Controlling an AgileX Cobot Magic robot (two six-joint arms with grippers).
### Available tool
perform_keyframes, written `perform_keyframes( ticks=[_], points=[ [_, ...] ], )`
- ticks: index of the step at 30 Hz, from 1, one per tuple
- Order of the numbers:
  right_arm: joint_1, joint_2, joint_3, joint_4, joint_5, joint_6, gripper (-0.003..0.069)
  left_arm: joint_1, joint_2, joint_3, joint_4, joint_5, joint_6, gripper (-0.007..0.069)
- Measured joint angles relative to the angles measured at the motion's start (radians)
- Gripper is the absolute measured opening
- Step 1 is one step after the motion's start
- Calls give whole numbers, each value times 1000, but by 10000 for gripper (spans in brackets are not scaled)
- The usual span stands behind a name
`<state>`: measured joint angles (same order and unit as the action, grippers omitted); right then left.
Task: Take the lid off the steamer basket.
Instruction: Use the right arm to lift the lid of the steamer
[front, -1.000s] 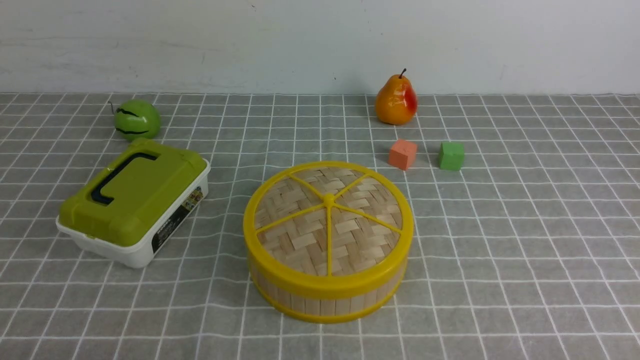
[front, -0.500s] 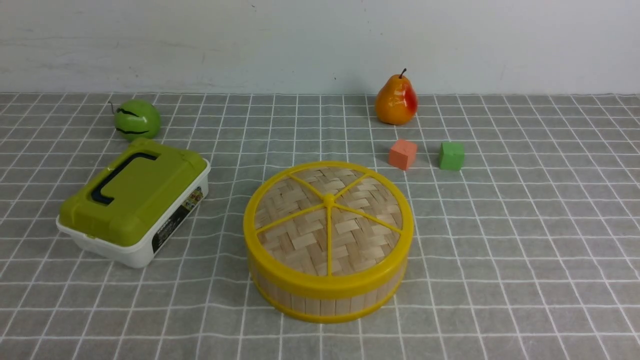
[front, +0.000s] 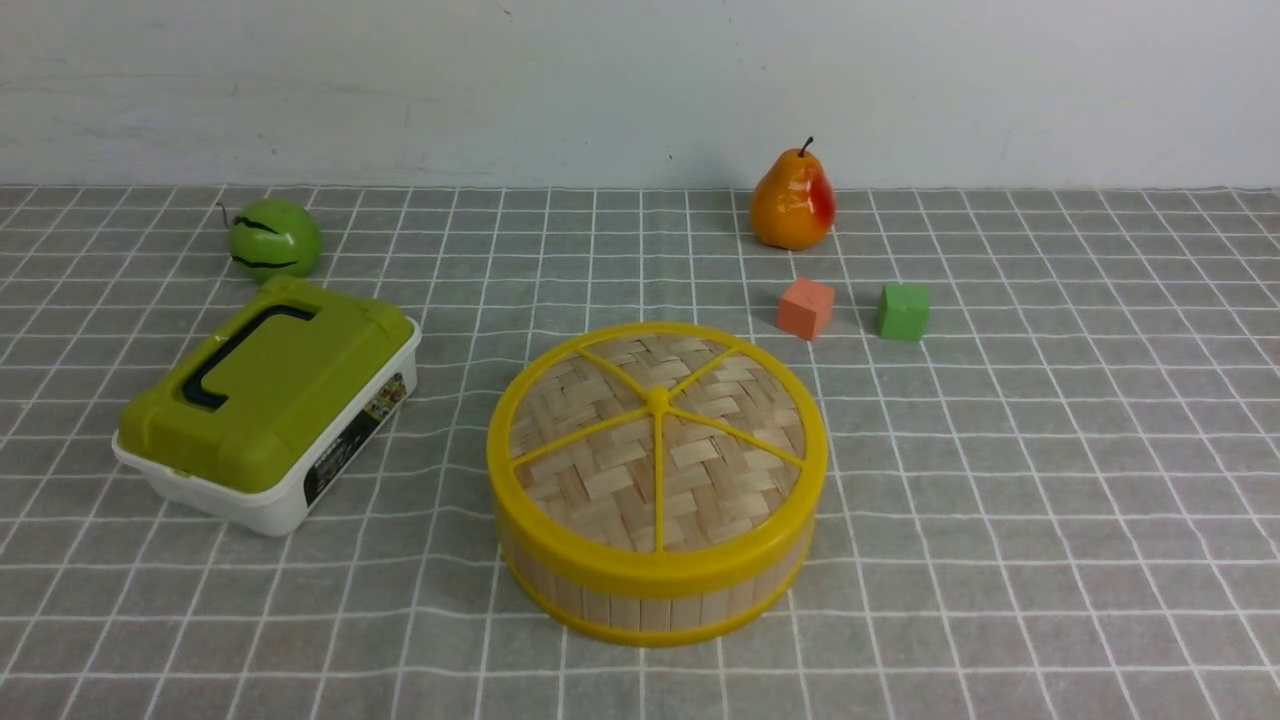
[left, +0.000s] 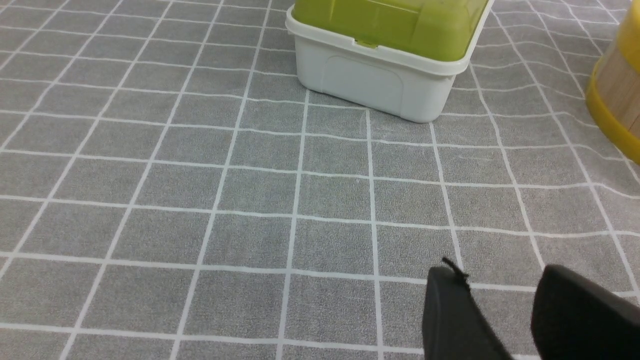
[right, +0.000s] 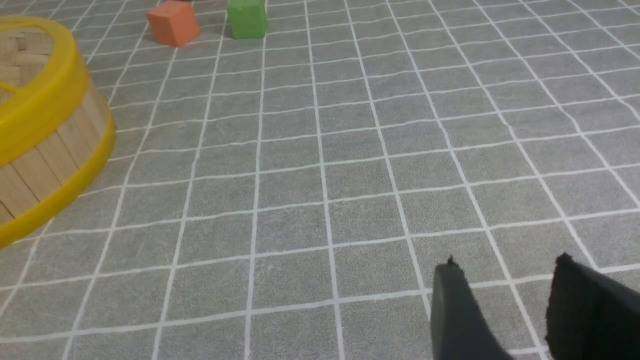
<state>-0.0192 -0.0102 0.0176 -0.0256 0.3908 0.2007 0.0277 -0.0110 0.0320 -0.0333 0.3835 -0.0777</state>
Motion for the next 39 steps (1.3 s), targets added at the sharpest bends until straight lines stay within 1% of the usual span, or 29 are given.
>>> perform_keyframes(
  ticks=[15, 17, 18, 19, 20, 22, 23, 24, 25, 27, 30, 34, 36, 37, 39],
  points=[
    [0, 0, 0, 13, 0, 4, 241, 0, 0, 0, 0, 0, 0, 239],
    [0, 0, 0, 100, 0, 47, 241, 0, 0, 0, 0, -1, 0, 239],
    [0, 0, 0, 165, 0, 83, 241, 0, 0, 0, 0, -1, 0, 239],
    [0, 0, 0, 165, 0, 83, 241, 0, 0, 0, 0, -1, 0, 239],
    [0, 0, 0, 298, 2, 162, 241, 0, 0, 0, 0, -2, 0, 239],
    [0, 0, 1, 505, 15, 288, 241, 0, 0, 0, 0, -4, 0, 239],
    [0, 0, 4, 577, 17, 329, 241, 0, 0, 0, 0, -4, 0, 239],
    [0, 0, 5, 609, 19, 347, 241, 0, 0, 0, 0, -4, 0, 239],
    [0, 0, 8, 702, 19, 391, 241, 0, 0, 0, 0, -4, 0, 239],
    [0, 0, 9, 730, 20, 398, 241, 0, 0, 0, 0, -4, 0, 239],
    [0, 0, 9, 724, 19, 359, 241, 0, 0, 0, 0, -4, 0, 239],
    [0, 0, 9, 673, 18, 241, 241, 0, 0, 0, 0, -5, 0, 239],
    [0, 0, 8, 670, 22, 142, 241, 0, 0, 0, 0, -5, 0, 239],
    [0, 0, 8, 670, 24, 131, 241, 0, 0, 0, 0, -5, 0, 239],
    [0, 0, -39, 682, 85, -19, 238, 0, 0, 0, 0, -5, 0, 239]
  ],
)
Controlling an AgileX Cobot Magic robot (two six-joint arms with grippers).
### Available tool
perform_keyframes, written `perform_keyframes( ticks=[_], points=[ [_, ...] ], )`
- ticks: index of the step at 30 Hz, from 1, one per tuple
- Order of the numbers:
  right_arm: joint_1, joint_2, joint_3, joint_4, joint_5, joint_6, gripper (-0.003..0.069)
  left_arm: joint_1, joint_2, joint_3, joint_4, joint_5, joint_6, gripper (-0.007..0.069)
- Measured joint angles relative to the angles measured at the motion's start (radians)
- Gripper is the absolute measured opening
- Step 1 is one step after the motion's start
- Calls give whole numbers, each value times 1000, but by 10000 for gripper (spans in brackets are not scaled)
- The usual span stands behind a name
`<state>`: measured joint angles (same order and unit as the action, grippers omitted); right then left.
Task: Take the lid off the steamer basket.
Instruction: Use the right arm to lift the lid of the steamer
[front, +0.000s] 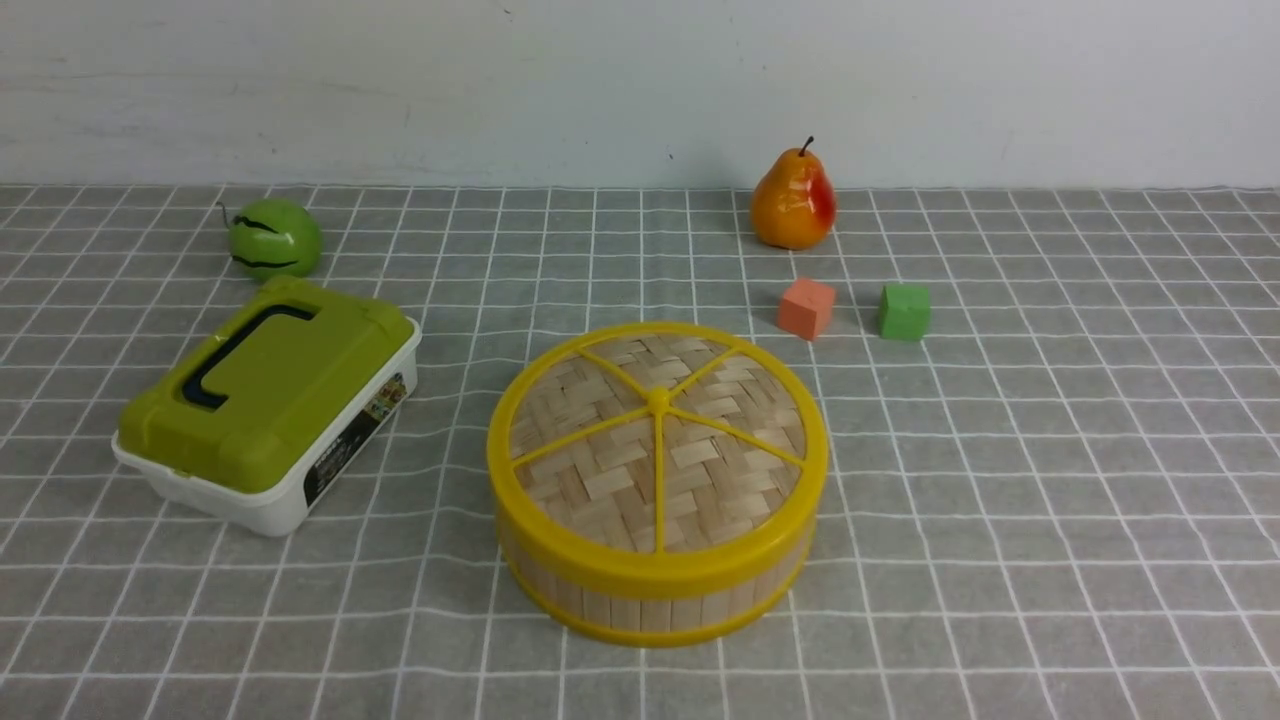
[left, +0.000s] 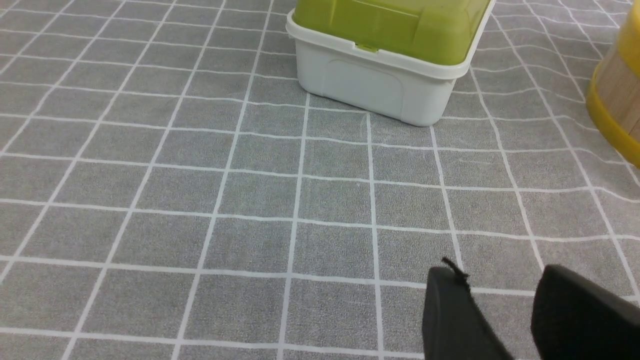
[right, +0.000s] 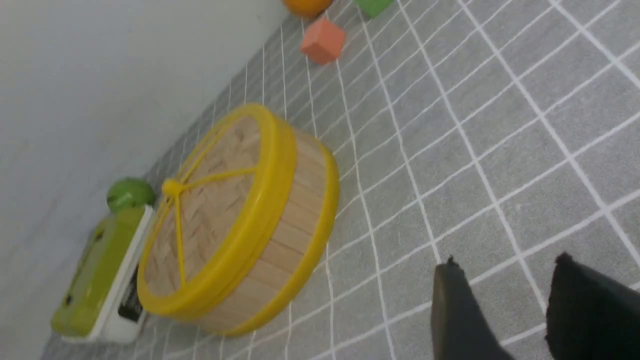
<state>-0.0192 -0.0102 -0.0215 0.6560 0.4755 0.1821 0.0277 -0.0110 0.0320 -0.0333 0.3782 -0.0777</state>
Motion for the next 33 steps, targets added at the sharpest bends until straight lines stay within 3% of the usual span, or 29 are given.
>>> perform_keyframes(
  ticks=[3, 8, 16, 21, 28, 33],
  points=[
    [0, 7, -91, -1, 36, -109, 216, 0, 0, 0, 0, -1, 0, 239],
    [1, 289, -489, -116, 230, -363, 10, 0, 0, 0, 0, -1, 0, 239],
    [90, 793, -992, -210, 604, -573, -24, 0, 0, 0, 0, -1, 0, 239],
    [258, 1070, -1210, -310, 719, -579, -13, 0, 0, 0, 0, -1, 0, 239],
    [508, 1449, -1520, -559, 773, -406, -4, 0, 0, 0, 0, -1, 0, 239],
    [575, 1689, -1729, -585, 773, -348, 27, 0, 0, 0, 0, -1, 0, 239]
  ],
)
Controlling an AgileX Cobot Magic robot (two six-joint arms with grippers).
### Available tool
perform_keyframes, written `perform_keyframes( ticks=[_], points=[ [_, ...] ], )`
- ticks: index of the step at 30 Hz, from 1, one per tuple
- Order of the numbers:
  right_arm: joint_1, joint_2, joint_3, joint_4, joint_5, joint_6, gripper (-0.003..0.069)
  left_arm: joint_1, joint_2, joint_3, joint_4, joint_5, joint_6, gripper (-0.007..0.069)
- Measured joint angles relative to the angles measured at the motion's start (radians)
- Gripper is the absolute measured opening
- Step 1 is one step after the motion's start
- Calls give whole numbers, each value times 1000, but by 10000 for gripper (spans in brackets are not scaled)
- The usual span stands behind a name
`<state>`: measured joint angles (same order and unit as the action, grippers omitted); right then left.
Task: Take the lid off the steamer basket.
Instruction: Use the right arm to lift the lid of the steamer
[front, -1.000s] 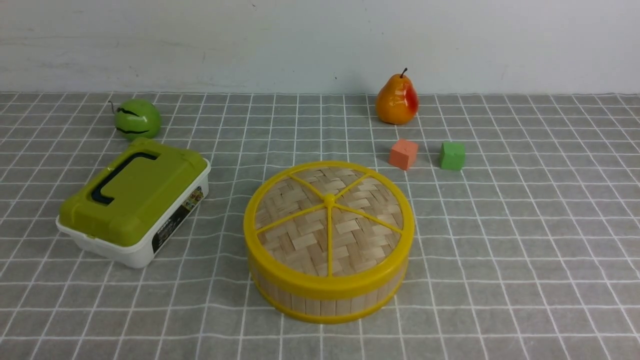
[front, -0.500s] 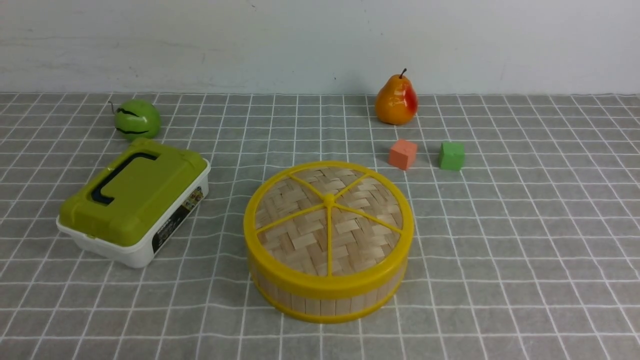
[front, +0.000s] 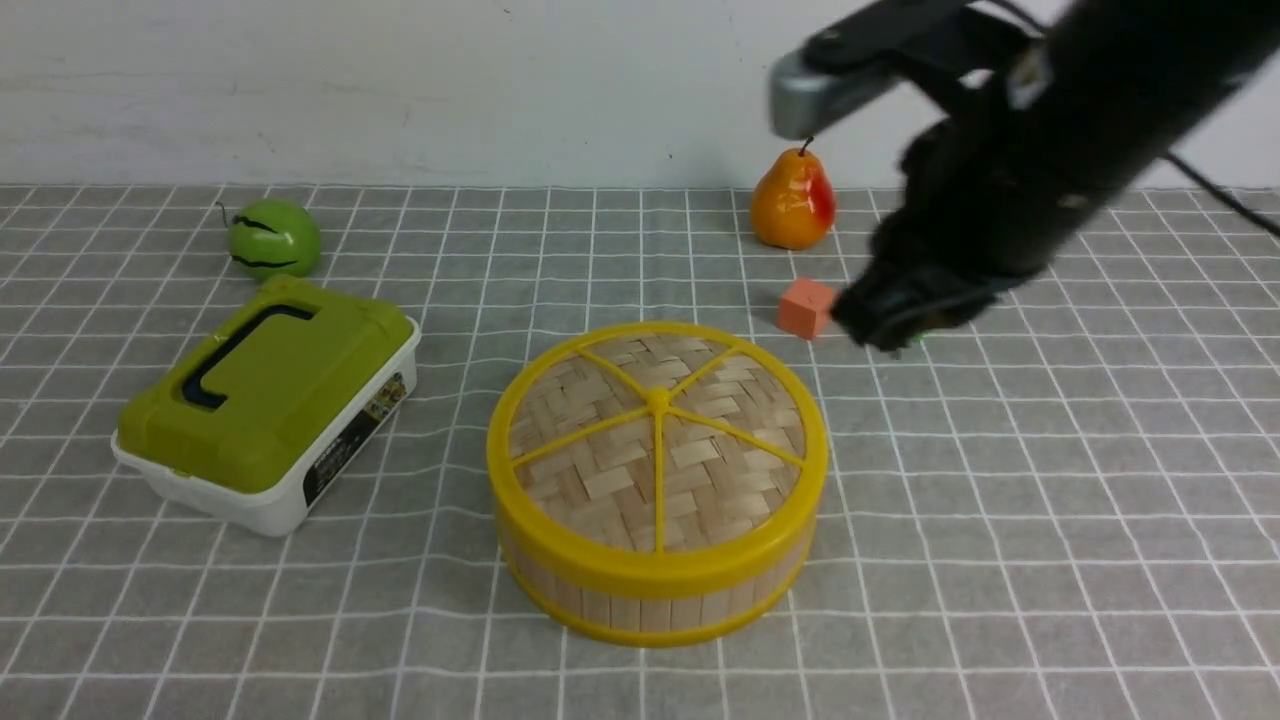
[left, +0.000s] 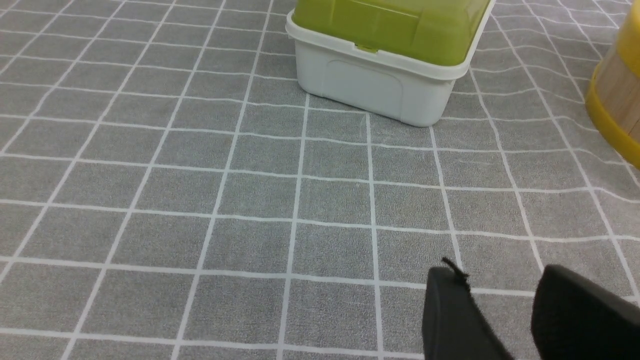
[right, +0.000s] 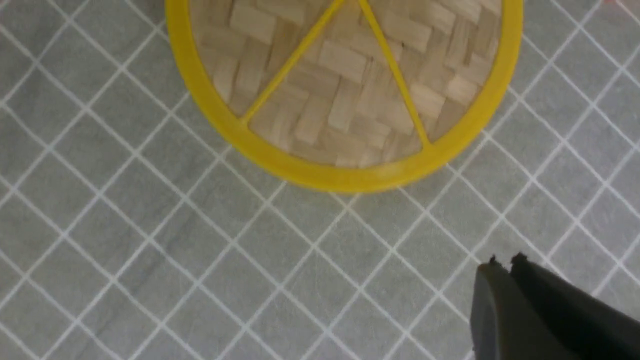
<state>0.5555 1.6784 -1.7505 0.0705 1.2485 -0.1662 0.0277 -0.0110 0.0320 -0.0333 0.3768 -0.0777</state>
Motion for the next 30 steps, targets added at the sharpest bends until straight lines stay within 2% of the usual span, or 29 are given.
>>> perform_keyframes(
  ticks=[2, 4, 6, 7, 8, 10, 14, 19, 27, 30],
  points=[
    [27, 169, -147, 1, -1, 15, 105, 0, 0, 0, 0, 0, 0, 239],
    [37, 237, -224, 5, -1, 32, 158, 0, 0, 0, 0, 0, 0, 239],
    [49, 357, -347, 5, -2, 66, 297, 0, 0, 0, 0, 0, 0, 239],
    [51, 390, -382, 5, -2, 75, 330, 0, 0, 0, 0, 0, 0, 239],
    [52, 433, -427, 5, -2, 90, 403, 0, 0, 0, 0, 0, 0, 239],
    [52, 483, -472, 5, -3, 105, 491, 0, 0, 0, 0, 0, 0, 239],
    [52, 523, -483, 5, -1, 110, 575, 0, 0, 0, 0, 0, 0, 239],
    [52, 527, -455, 5, -1, 113, 554, 0, 0, 0, 0, 0, 0, 239],
    [52, 535, -398, -27, -2, 117, 396, 0, 0, 0, 0, 0, 0, 239],
    [52, 549, -398, -26, -4, 118, 361, 0, 0, 0, 0, 0, 0, 239]
  ],
)
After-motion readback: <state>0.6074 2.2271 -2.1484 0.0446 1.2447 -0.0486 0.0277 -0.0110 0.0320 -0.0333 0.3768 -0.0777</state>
